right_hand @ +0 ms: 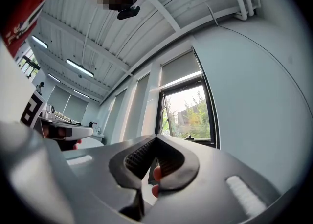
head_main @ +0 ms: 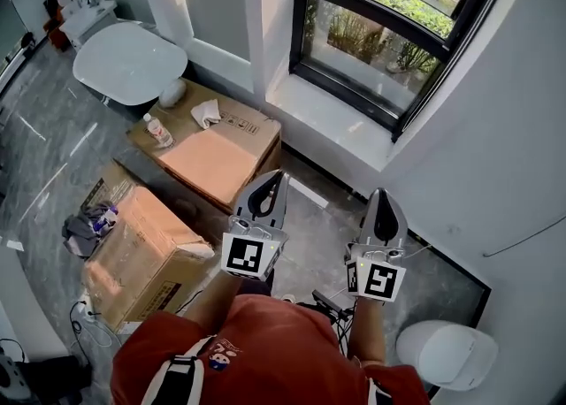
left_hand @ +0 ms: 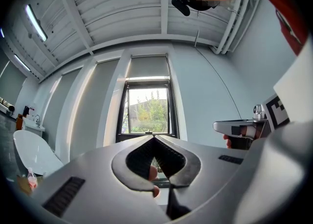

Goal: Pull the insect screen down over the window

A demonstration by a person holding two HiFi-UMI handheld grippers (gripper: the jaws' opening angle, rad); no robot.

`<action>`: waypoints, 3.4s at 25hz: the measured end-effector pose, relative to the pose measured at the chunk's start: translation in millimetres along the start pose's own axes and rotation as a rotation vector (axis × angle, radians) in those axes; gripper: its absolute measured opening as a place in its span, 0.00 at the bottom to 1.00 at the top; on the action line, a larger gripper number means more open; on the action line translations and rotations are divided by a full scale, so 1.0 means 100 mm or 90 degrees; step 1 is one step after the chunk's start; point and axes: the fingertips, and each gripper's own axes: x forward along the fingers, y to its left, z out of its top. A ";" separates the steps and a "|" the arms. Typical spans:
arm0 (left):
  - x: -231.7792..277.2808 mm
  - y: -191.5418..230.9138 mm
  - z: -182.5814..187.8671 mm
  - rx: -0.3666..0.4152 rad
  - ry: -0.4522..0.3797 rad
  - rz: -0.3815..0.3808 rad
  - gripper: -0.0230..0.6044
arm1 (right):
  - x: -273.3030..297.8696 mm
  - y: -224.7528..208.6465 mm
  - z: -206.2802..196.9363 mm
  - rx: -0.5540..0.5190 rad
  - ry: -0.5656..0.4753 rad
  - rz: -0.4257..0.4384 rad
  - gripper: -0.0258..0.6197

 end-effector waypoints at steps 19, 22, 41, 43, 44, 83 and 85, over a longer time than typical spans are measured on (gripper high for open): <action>1.32 1.42 -0.15 -0.030 -0.004 -0.027 0.04 | 1.81 0.38 -0.34 -0.027 0.012 -0.025 0.05; 1.46 1.52 -0.17 -0.027 -0.011 -0.033 0.04 | 1.93 0.39 -0.37 -0.033 0.014 -0.033 0.05; 2.50 1.66 -0.40 -0.010 0.012 -0.050 0.04 | 2.76 -0.18 -0.77 -0.012 0.008 -0.065 0.05; 2.69 1.63 -0.41 -0.011 -0.002 -0.057 0.04 | 2.90 -0.30 -0.78 -0.016 0.005 -0.064 0.05; 2.80 1.61 -0.41 -0.009 -0.007 -0.060 0.04 | 2.97 -0.38 -0.79 -0.016 0.003 -0.064 0.05; 5.80 1.05 -0.73 -0.034 -0.028 -0.184 0.04 | 4.56 -2.46 -1.25 -0.058 -0.020 -0.196 0.05; 5.98 1.12 -0.71 -0.035 -0.033 -0.193 0.04 | 4.70 -2.50 -1.25 -0.063 -0.023 -0.210 0.05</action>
